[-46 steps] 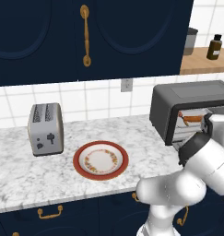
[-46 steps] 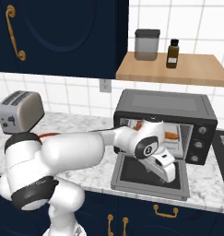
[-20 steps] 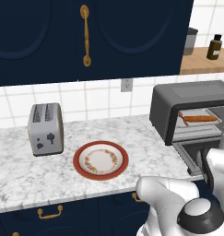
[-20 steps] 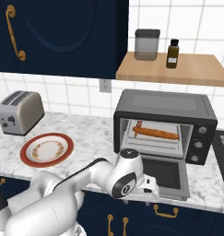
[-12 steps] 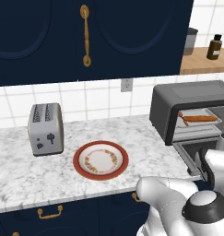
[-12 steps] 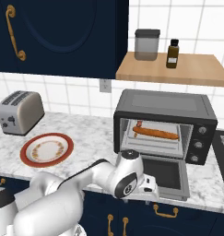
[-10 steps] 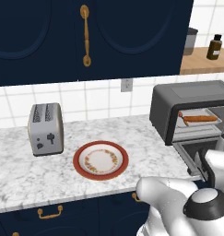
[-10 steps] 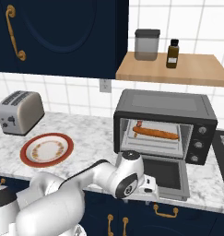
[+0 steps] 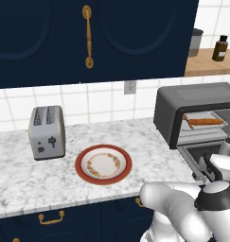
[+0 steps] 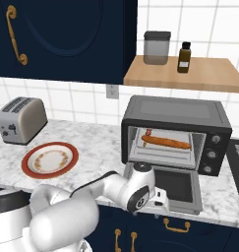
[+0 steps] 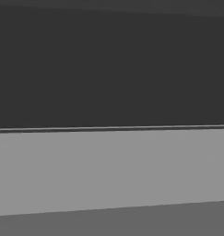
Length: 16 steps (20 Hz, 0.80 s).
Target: Pick up the kebab skewer and baguette bread, and place them inside the toaster oven. Close the toaster oven door and start by setting the timer.
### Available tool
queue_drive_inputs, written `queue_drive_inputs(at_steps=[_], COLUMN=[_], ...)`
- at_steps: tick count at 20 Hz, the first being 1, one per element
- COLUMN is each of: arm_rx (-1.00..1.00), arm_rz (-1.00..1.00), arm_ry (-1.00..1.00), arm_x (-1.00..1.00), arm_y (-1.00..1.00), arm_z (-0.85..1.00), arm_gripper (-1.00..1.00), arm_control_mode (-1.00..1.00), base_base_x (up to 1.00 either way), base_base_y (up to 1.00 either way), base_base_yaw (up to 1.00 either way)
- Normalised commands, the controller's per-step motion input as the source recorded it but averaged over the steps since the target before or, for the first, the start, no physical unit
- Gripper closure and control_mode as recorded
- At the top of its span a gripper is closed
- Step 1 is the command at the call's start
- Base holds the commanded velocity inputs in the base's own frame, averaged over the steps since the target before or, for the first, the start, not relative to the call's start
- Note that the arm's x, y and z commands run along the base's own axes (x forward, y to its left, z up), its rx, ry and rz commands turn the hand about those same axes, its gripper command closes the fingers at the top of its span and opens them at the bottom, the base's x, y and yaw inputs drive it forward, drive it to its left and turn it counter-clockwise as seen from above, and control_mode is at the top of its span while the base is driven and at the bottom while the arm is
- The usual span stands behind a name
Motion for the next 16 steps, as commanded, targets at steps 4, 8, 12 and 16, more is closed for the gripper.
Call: queue_drive_inputs(at_steps=[4, 8, 12, 16], arm_rx=[0.01, 0.01, 0.0, 0.0], arm_rz=[-0.04, -0.03, -0.03, -0.06], arm_ry=[-0.11, -0.16, -0.21, -0.24], arm_x=[0.41, 0.49, 0.81, 0.96], arm_y=[0.07, 0.16, 0.25, 0.34], arm_z=[0.0, 0.04, 0.28, 0.49], arm_gripper=[-1.0, -1.0, -1.0, -1.0], arm_control_mode=[-1.0, -1.0, -1.0, -1.0], base_base_x=[0.0, 0.0, 0.0, 0.0], base_base_y=[0.0, 0.0, 0.0, 0.0], base_base_yaw=[0.0, 0.0, 0.0, 0.0])
